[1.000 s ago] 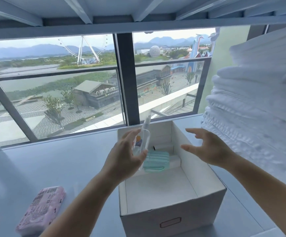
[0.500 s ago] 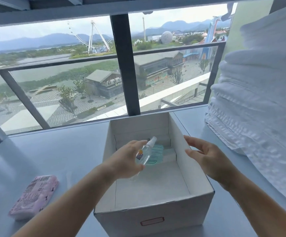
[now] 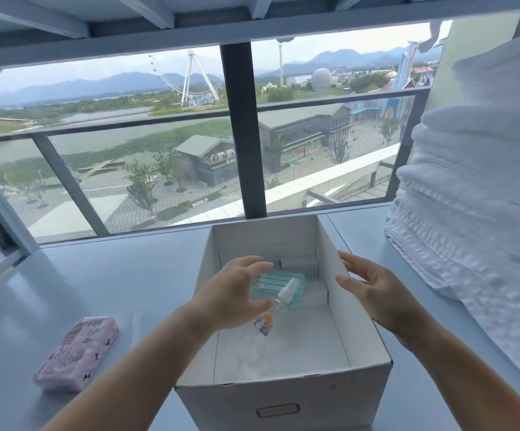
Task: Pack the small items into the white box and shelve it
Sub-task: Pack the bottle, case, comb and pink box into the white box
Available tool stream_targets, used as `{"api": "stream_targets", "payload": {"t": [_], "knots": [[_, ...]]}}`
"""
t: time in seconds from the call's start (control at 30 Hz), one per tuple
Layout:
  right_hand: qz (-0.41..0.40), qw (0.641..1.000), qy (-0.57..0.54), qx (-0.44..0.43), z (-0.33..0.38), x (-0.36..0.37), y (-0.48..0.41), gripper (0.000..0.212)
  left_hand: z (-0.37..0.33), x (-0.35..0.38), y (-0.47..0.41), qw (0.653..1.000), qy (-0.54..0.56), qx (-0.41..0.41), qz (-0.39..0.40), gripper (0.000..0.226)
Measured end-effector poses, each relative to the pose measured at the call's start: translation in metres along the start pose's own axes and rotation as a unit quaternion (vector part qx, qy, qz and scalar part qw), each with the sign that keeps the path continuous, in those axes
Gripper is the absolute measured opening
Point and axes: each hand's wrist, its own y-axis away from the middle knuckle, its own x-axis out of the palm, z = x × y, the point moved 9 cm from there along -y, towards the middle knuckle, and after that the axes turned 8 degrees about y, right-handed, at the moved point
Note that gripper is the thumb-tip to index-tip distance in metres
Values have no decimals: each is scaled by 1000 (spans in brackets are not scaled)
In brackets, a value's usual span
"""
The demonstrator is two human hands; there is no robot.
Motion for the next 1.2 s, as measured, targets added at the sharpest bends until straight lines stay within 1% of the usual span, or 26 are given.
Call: {"api": "stream_targets", "payload": {"t": [0.07, 0.17, 0.27, 0.33, 0.47, 0.6, 0.77, 0.87, 1.0, 1.1, 1.2], "knots": [[-15, 999, 30, -1, 7, -3, -2, 49, -6, -15, 3, 999, -9, 27, -45, 63], [-61, 992, 104, -22, 26, -7, -4, 52, -3, -39, 15, 995, -11, 36, -96, 61], [-111, 977, 172, -65, 58, -5, 1, 53, 16, -60, 34, 993, -4, 27, -119, 60], [-123, 971, 185, -89, 80, 5, 6, 54, 32, -73, 49, 992, -1, 20, -124, 60], [-92, 972, 180, -119, 122, 52, 18, 55, 78, -100, 84, 991, 5, -10, -135, 59], [-50, 973, 155, -161, 167, 123, 27, 55, 139, -124, 126, 989, 11, -58, -136, 57], [-16, 971, 157, -182, 200, 219, 30, 55, 215, -136, 183, 986, 15, -111, -125, 56], [2, 968, 174, -178, 195, 273, 29, 54, 253, -127, 209, 984, 32, -134, -110, 56], [25, 970, 210, -117, 153, 336, 24, 54, 280, -103, 222, 983, 62, -139, -100, 55], [21, 970, 238, -53, 111, 360, 23, 52, 281, -91, 212, 982, 90, -121, -111, 55], [-13, 954, 298, -17, 86, 362, 23, 51, 277, -80, 195, 982, 108, -109, -106, 57]]}}
